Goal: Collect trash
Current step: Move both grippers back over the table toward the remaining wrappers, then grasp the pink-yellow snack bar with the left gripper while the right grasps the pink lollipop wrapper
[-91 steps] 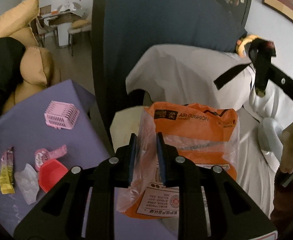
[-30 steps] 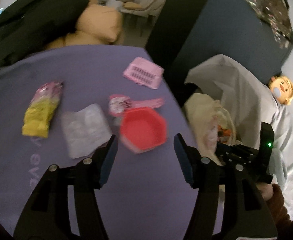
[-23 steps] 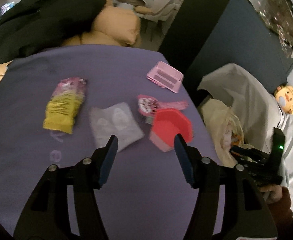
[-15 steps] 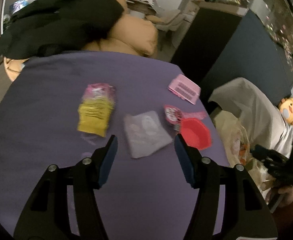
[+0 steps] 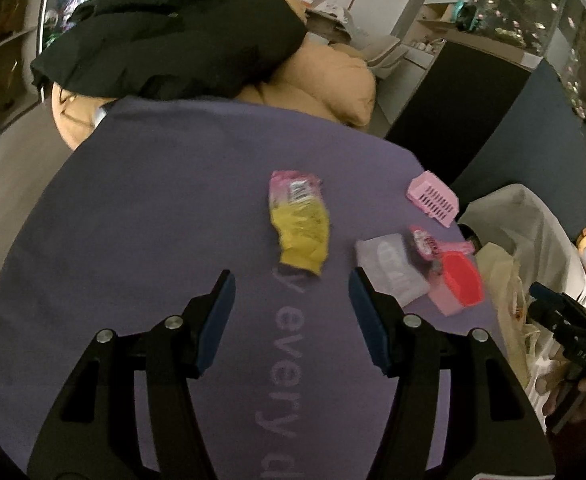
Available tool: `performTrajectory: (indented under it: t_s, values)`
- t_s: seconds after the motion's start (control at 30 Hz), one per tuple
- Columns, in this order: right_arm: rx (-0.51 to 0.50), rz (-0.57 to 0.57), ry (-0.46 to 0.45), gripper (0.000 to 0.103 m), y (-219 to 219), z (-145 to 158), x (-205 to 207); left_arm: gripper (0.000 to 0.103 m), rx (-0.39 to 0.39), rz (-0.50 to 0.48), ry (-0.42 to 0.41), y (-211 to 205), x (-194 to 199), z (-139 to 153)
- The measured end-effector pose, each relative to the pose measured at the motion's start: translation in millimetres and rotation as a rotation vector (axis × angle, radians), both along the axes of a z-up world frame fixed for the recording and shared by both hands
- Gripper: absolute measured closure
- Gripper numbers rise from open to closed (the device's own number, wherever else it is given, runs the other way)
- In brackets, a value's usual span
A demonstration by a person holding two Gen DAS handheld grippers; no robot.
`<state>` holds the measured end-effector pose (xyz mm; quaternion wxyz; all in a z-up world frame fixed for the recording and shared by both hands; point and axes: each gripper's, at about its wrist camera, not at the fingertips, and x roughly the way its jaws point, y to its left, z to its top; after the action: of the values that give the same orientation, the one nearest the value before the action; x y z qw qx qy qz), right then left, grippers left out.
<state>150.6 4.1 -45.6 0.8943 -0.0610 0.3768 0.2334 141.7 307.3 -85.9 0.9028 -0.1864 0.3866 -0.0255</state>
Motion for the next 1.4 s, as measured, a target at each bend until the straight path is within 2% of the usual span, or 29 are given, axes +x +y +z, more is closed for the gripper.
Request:
performTrajectory:
  t_s: [0.17,0.3,0.37,0.47,0.57,0.7,0.97,1.23,1.33,1.4]
  values:
    - [-0.029,0.011,0.000,0.044,20.1,-5.4,28.5,0.047,-0.003,-0.010,0.018,2.8,4.8,-7.1]
    - [-0.077,0.045,-0.047,0.046,33.1,-3.5,74.0,0.047,0.015,-0.046,0.016,0.3,11.2,-6.8]
    - [-0.081,0.079,-0.046,0.053,37.3,-4.7,90.5,0.047,0.016,-0.062,0.017,0.3,15.8,-6.9]
    - [-0.095,0.147,-0.036,0.053,47.2,-9.5,114.1,0.047,0.011,-0.072,0.019,2.5,22.7,-9.1]
    - [-0.123,0.271,0.023,0.053,61.4,-21.5,129.3,0.047,-0.024,-0.075,0.029,6.2,28.9,-12.6]
    - [-0.195,0.309,0.040,0.053,68.8,-35.7,134.4,0.047,-0.050,-0.082,0.030,7.1,32.6,-14.0]
    - [-0.130,0.301,0.057,0.053,58.6,-45.4,142.5,0.047,-0.081,-0.085,0.034,9.6,38.0,-15.7]
    - [-0.095,0.405,0.120,0.053,69.5,-50.5,99.0,0.046,-0.091,-0.086,0.041,13.6,42.4,-18.2]
    - [-0.120,0.410,0.094,0.053,75.4,-49.7,90.4,0.046,-0.083,-0.092,0.047,12.6,45.6,-19.1]
    - [-0.107,0.398,0.129,0.053,77.1,-52.0,95.4,0.046,-0.076,-0.094,0.047,10.9,48.6,-18.5]
